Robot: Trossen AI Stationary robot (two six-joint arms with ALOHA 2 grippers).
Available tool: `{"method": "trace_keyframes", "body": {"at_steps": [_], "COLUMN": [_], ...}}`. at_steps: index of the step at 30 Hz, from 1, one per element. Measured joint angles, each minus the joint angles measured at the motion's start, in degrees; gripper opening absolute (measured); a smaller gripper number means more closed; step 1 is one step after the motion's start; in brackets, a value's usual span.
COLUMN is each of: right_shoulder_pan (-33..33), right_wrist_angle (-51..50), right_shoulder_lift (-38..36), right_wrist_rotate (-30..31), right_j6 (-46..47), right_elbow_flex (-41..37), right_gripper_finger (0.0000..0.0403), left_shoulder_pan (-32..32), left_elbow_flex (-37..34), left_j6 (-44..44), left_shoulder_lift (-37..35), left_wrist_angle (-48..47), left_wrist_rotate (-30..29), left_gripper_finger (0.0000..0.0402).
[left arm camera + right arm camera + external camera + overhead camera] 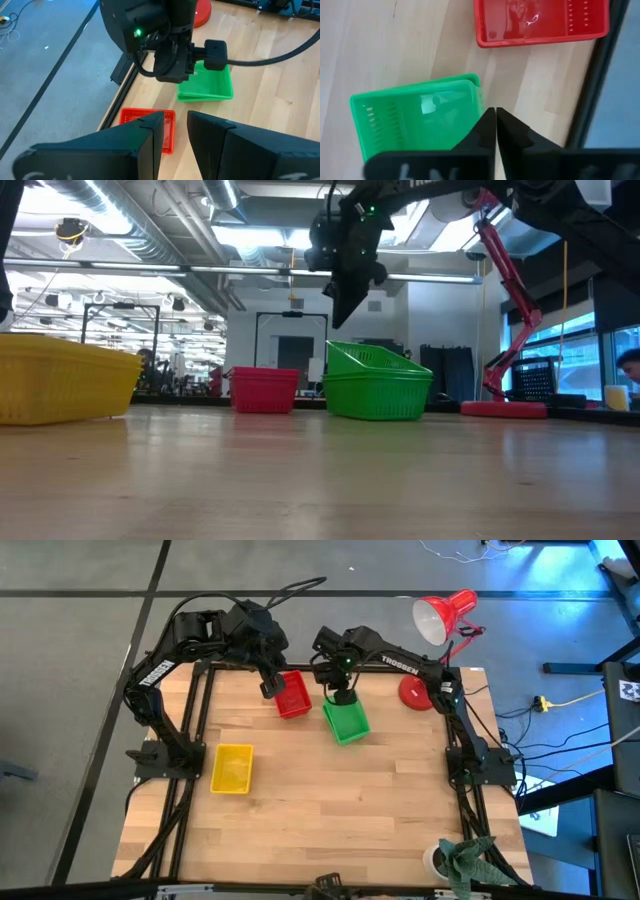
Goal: Stack baskets by color
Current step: Stack the bottom green bin on the green bin, then return to Home Position
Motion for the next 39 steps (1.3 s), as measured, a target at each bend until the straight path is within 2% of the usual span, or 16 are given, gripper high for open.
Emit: {"method": "trace_keyframes", "body": {"at_steps": [4, 14, 18, 22, 25, 29, 33, 39], "right_shoulder_pan": [0.0, 0.0, 0.24, 0.78, 1.02, 1.02, 1.05, 1.09], "right_wrist_angle": [3.52, 6.6, 2.21, -1.07, -1.94, -3.35, -4.26, -7.55], "right_shoulder_lift": [0.08, 0.19, 0.02, -2.25, -4.95, -8.53, -13.64, -21.98], "right_wrist_rotate": [-2.51, -2.66, -1.43, -4.29, -6.68, -6.94, -7.05, -8.8], "right_j6": [1.45, 1.41, 1.41, 1.56, 2.87, 5.21, 6.02, 9.07], "right_elbow_flex": [-4.05, -11.67, -7.58, -2.13, 1.43, 4.62, 5.42, 5.07], "right_gripper_finger": [0.0007, 0.0004, 0.0002, 0.0002, 0.0002, 0.0001, 0.0001, 0.0001], "left_shoulder_pan": [-0.01, -0.01, -0.01, -0.02, -0.06, -0.89, -1.06, -2.83], "left_elbow_flex": [0.0, 0.0, 0.0, 0.0, 0.0, 0.0, 0.0, 0.0], "left_j6": [-0.01, 0.01, 0.05, 1.28, 1.83, 1.94, 2.43, 2.4], "left_shoulder_lift": [0.0, 0.0, 0.0, 0.0, 0.0, 0.0, 0.0, 0.0], "left_wrist_angle": [-0.02, -0.51, -2.53, -6.09, -7.74, -7.67, -8.17, -8.14], "left_wrist_rotate": [0.0, 0.0, -0.46, -0.41, 1.8, 5.89, 5.44, 6.51], "left_gripper_finger": [0.0077, 0.0077, 0.0077, 0.0077, 0.0077, 0.0077, 0.0074, 0.0013]}}
